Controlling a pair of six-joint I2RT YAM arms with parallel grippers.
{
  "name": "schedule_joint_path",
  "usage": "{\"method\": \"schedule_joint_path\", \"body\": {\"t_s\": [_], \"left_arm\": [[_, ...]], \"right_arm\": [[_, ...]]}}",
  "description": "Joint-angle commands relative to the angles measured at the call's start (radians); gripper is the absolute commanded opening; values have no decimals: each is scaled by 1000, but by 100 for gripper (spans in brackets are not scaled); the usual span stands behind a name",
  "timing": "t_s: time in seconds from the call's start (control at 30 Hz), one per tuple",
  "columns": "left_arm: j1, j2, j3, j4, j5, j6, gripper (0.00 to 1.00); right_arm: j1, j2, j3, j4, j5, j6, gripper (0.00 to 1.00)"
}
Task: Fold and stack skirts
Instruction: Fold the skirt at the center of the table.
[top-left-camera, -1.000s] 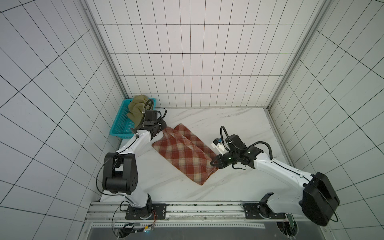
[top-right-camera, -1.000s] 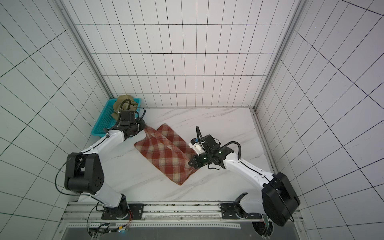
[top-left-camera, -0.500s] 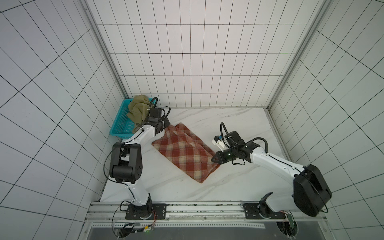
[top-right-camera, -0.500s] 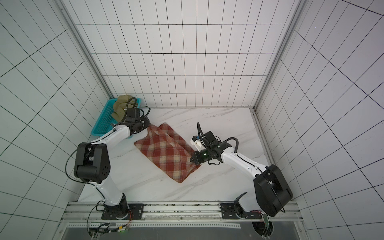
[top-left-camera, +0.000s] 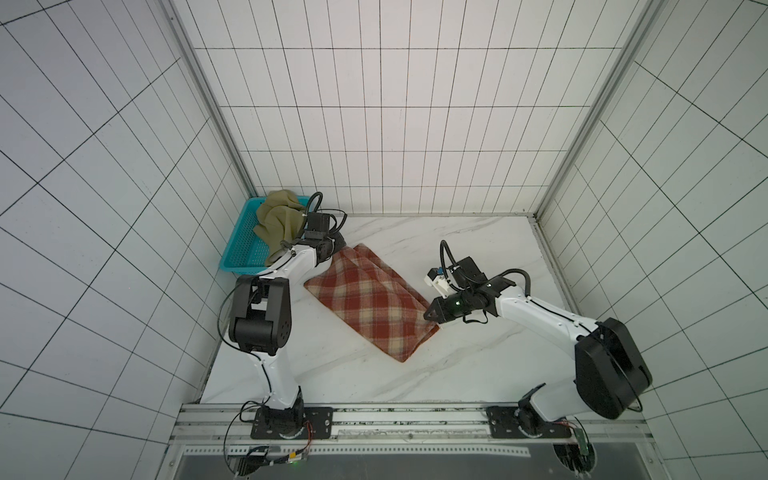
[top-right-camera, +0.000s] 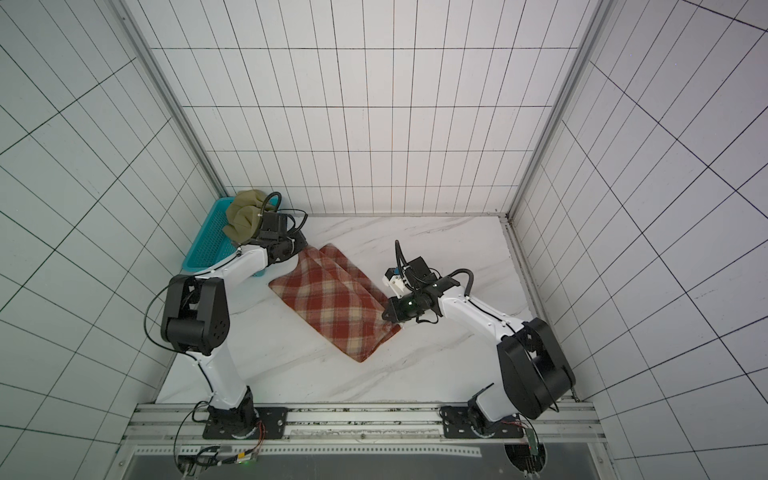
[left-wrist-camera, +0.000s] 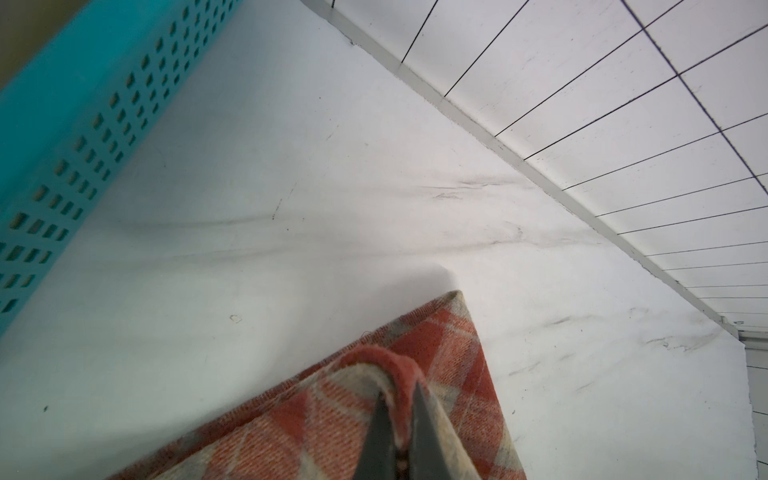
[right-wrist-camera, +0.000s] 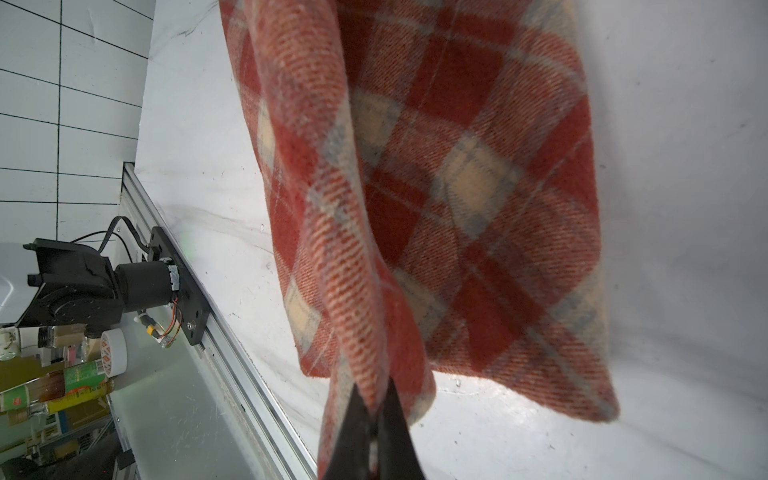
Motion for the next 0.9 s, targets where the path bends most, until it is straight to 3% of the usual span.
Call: {"method": "schedule_joint_path", "body": {"t_s": [0.0,0.77,0.8,0.83,0.87], "left_arm": [[3,44,43,54,-52,-12,0],[-18,213,136,113,-35,-38,0],[-18,212,132,124,-34,-40,5],[-18,211,126,138,-31,-45,16],[-18,206,113,166,-21,-46,24]], "right_arm": [[-19,23,85,-62,-5,-34,0],[-85,181,185,-89,17,-65,0],[-86,185,190,-87,20,-64,0],[-89,187,192,-79,28,-62,0],[-90,191,193,-70,35,-61,6]]}}
